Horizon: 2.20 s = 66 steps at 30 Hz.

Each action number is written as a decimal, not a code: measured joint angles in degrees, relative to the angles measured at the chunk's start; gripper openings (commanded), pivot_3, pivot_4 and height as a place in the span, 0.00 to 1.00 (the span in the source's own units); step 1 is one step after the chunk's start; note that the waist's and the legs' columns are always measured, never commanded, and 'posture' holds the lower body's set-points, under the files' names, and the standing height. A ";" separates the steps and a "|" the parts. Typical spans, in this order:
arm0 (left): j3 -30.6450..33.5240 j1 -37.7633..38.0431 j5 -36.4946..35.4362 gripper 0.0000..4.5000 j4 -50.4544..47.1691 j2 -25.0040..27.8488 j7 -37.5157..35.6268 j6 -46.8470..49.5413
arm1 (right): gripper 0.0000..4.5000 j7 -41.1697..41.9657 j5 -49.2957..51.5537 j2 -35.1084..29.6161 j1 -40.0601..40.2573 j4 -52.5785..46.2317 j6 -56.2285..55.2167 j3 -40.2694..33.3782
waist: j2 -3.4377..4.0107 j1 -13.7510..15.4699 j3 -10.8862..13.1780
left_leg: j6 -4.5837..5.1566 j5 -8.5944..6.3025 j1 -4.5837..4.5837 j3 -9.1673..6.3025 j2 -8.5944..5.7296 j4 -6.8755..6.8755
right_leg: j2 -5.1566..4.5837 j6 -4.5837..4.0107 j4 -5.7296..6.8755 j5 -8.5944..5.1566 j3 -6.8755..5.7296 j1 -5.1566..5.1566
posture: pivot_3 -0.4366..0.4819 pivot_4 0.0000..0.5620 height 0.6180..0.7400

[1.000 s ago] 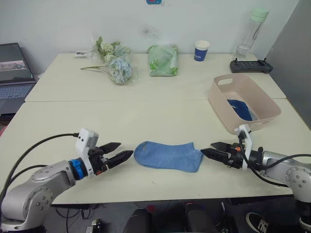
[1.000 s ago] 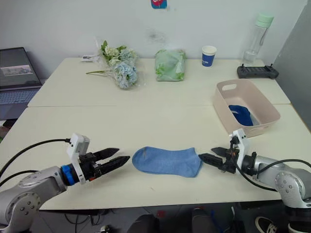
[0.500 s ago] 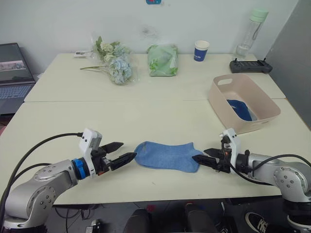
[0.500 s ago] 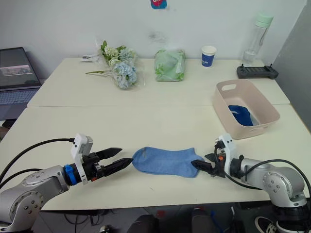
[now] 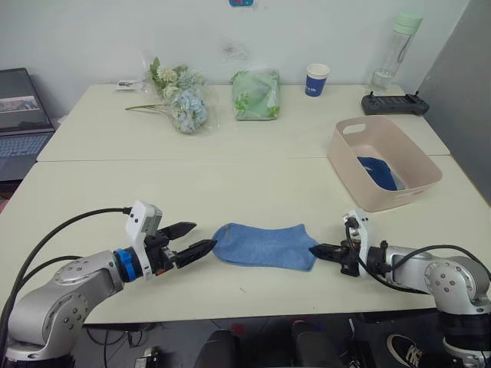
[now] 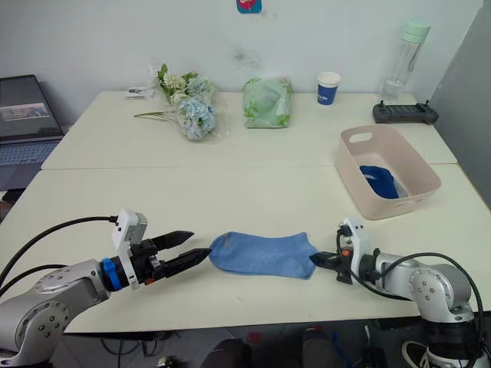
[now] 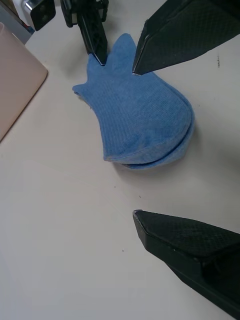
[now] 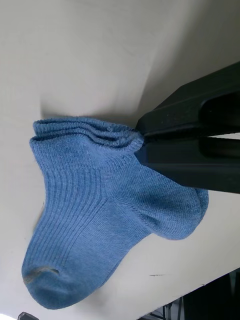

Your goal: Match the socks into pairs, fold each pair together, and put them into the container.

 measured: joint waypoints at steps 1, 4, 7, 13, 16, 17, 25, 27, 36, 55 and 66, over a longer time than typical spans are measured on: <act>-0.28 -0.73 -0.07 1.00 -0.18 0.02 -0.62 -0.16 | 0.00 1.05 -0.31 -1.38 -0.81 1.15 -0.23 0.07 | 0.02 -0.01 0.01 | 0.00 0.00 0.00 0.04 -0.03 0.00 | 0.00 0.00 0.00 0.00 -0.01 0.00 | 0.48 0.27 1.00; -3.33 -2.77 1.45 1.00 -0.81 0.51 -2.12 -1.81 | 0.00 4.98 -3.14 -5.77 -3.59 4.59 -2.51 0.67 | 0.03 0.13 0.02 | 0.01 -0.01 0.00 0.07 -0.06 0.01 | 0.00 0.00 -0.04 0.00 -0.05 0.01 | 0.48 0.27 1.00; -8.97 -6.58 6.97 0.87 0.18 0.66 -3.17 -5.70 | 0.00 8.65 -4.91 -7.25 -5.61 7.09 -4.53 1.93 | 0.04 0.10 0.02 | 0.01 0.00 0.00 0.04 0.00 -0.01 | 0.04 0.00 -0.03 0.00 -0.04 0.00 | 0.48 0.27 1.00; -19.58 -16.73 16.73 0.41 6.79 -2.99 -6.67 -15.28 | 0.00 14.66 -8.85 -8.78 -8.09 11.17 -7.71 5.47 | 0.03 0.09 0.03 | 0.05 -0.03 -0.04 0.17 -0.02 0.02 | 0.03 0.00 -0.08 0.01 -0.04 -0.01 | 0.48 0.27 1.00; -26.06 -21.44 21.56 0.19 11.60 -4.76 -9.64 -18.69 | 0.00 16.55 -9.74 -8.94 -8.42 11.99 -8.36 6.16 | 0.03 0.10 0.03 | 0.06 -0.03 -0.04 0.16 -0.03 0.03 | 0.03 0.00 -0.07 0.01 -0.05 -0.01 | 0.48 0.27 1.00; -27.55 -22.27 22.79 0.11 12.89 -5.34 -10.24 -19.41 | 0.00 16.81 -10.12 -8.95 -8.42 12.04 -8.50 6.22 | 0.04 0.10 0.03 | 0.06 -0.03 -0.04 0.16 -0.03 0.03 | 0.03 0.00 -0.07 0.01 -0.04 -0.01 | 0.48 0.27 1.00; -35.15 -27.21 30.53 0.00 23.61 -11.45 -13.48 -24.76 | 0.00 17.90 -11.17 -8.96 -8.60 11.45 -7.90 6.11 | 0.03 0.10 0.03 | 0.07 -0.03 -0.06 0.12 -0.01 0.07 | 0.03 0.01 -0.03 0.01 -0.05 -0.02 | 0.48 0.27 1.00; -35.97 -28.37 31.71 0.00 25.23 -12.25 -13.97 -25.20 | 0.00 17.90 -11.13 -8.94 -8.61 10.86 -7.68 6.00 | 0.03 0.10 0.03 | 0.07 -0.04 -0.06 0.12 -0.02 0.07 | 0.02 0.01 -0.04 0.01 -0.05 -0.02 | 0.48 0.27 1.00; -37.86 -26.98 35.59 0.00 26.74 -11.23 -14.92 -25.24 | 0.00 15.72 -2.18 -4.36 -11.14 8.90 1.08 -2.90 | 0.05 -0.07 0.01 | 0.07 -0.04 0.00 0.07 0.01 0.06 | 0.02 0.01 0.04 0.01 0.01 -0.01 | 0.48 0.27 1.00; -29.45 -20.48 30.57 0.00 18.49 -7.91 -14.61 -19.77 | 0.00 4.67 7.16 12.34 -19.48 4.08 9.55 4.13 | 0.10 -0.23 -0.02 | 0.07 -0.04 -0.05 0.00 0.01 0.05 | 0.00 0.01 0.13 0.01 0.01 -0.13 | 0.48 0.27 1.00; -5.36 -14.45 15.14 0.00 1.07 9.92 -16.63 -4.13 | 0.24 7.74 4.24 15.54 -22.53 7.01 7.04 10.77 | 0.21 -0.24 0.08 | 0.07 -0.04 -0.03 0.02 -0.03 0.05 | -0.01 0.01 0.07 0.00 -0.07 -0.09 | 0.48 0.27 1.00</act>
